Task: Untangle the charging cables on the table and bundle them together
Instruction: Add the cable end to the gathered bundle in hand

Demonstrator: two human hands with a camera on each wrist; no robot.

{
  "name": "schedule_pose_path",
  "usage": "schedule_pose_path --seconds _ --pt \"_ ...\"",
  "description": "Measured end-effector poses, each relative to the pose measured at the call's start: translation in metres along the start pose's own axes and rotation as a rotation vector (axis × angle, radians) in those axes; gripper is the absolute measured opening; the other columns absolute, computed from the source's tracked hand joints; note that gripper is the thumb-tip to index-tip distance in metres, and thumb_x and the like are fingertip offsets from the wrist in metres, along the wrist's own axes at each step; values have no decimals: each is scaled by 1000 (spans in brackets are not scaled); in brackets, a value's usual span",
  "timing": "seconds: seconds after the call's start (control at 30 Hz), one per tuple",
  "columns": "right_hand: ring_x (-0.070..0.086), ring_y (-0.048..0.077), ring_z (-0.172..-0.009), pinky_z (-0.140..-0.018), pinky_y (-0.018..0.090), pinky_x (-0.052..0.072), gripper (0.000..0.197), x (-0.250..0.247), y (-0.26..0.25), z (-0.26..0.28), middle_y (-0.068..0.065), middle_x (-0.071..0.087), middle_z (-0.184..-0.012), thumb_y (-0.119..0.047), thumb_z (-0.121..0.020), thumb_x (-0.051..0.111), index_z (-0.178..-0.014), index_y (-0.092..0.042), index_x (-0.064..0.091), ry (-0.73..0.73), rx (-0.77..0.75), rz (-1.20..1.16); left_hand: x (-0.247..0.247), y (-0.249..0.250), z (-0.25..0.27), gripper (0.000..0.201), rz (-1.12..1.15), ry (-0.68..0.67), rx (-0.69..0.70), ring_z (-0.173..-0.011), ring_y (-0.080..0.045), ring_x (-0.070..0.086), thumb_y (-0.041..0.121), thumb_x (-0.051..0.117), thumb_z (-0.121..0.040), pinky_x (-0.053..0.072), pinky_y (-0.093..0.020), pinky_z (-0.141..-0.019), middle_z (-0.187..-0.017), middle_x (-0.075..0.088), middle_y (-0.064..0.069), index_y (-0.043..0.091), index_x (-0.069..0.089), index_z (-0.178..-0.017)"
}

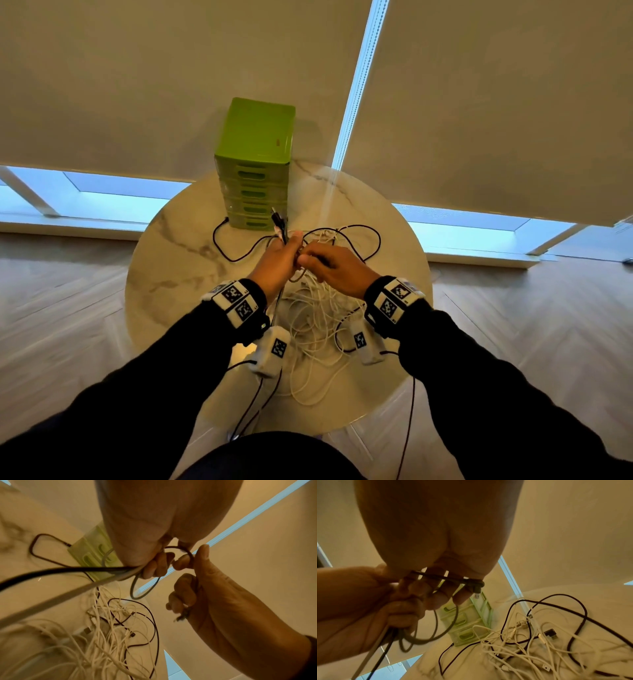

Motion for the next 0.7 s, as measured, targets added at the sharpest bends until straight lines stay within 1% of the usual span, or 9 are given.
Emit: schedule_pose_path --seconds 0.1,0.2,0.23,0.37,0.47,0.53,0.57,0.63,0.7 --pt "57 6 -58 -70 36 52 26 4 12 12 -11 58 -64 -36 -107 42 -93 -22 60 -48 106 60 -6 4 -4 24 -81 143 83 -62 -11 42 33 48 -105 38 -32 -65 -69 43 6 20 48 -84" --pt "66 15 -66 -78 40 55 27 3 27 26 -2 66 -69 -33 -107 41 -96 -17 59 -66 178 61 10 12 -6 23 -143 102 176 -69 -12 48 29 53 -104 43 -34 -70 -77 51 1 8 53 -96" --pt "68 17 -71 -79 39 55 23 2 29 32 -1 68 -73 -31 -106 42 -97 -18 58 -53 185 44 21 15 -5 20 -139 68 176 -73 -14 52 29 54 -103 46 -36 -72 -80 53 -2 10 53 -98" --pt "70 20 -71 -75 36 58 20 -12 33 53 1 67 -76 -19 -106 39 -96 -15 56 56 265 -57 69 16 2 7 -200 -101 170 -81 -31 65 49 53 -98 55 -50 -77 -89 62 -14 43 50 -100" --pt "67 20 -61 -69 36 59 24 -42 58 89 3 62 -68 -23 -107 39 -99 -8 57 291 399 -102 96 12 0 26 -218 -149 120 -66 -21 53 54 43 -100 45 -39 -69 -74 53 -3 29 50 -95" --pt "69 24 -64 -75 44 60 24 -66 88 125 6 67 -68 -24 -106 40 -100 -10 59 422 532 -110 114 6 0 25 -91 -176 52 -57 -13 37 40 41 -106 32 -34 -59 -70 41 2 22 48 -91" --pt "71 26 -70 -79 46 59 23 -74 106 146 9 70 -74 -24 -105 41 -103 -10 60 424 613 -90 125 5 2 24 -14 -205 19 -56 -11 33 31 40 -108 28 -30 -56 -69 39 2 19 48 -89" --pt "69 31 -94 -90 45 53 23 -78 137 184 14 71 -100 -18 -102 45 -115 -7 60 235 812 96 144 6 8 26 135 -290 -59 -52 -8 30 22 38 -109 25 -22 -50 -65 39 3 15 47 -86" --pt "61 32 -114 -98 38 47 28 -71 160 223 11 67 -120 -16 -99 48 -125 -9 59 56 951 272 168 9 18 29 251 -415 -144 -50 -8 29 21 37 -109 23 -20 -47 -61 39 4 14 47 -82"
Point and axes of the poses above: each hand's wrist, its own z-axis away from the middle knuckle, its own x-axis out of the palm, y = z × x, the point moved 7 cm from there along -z, towards the middle knuckle
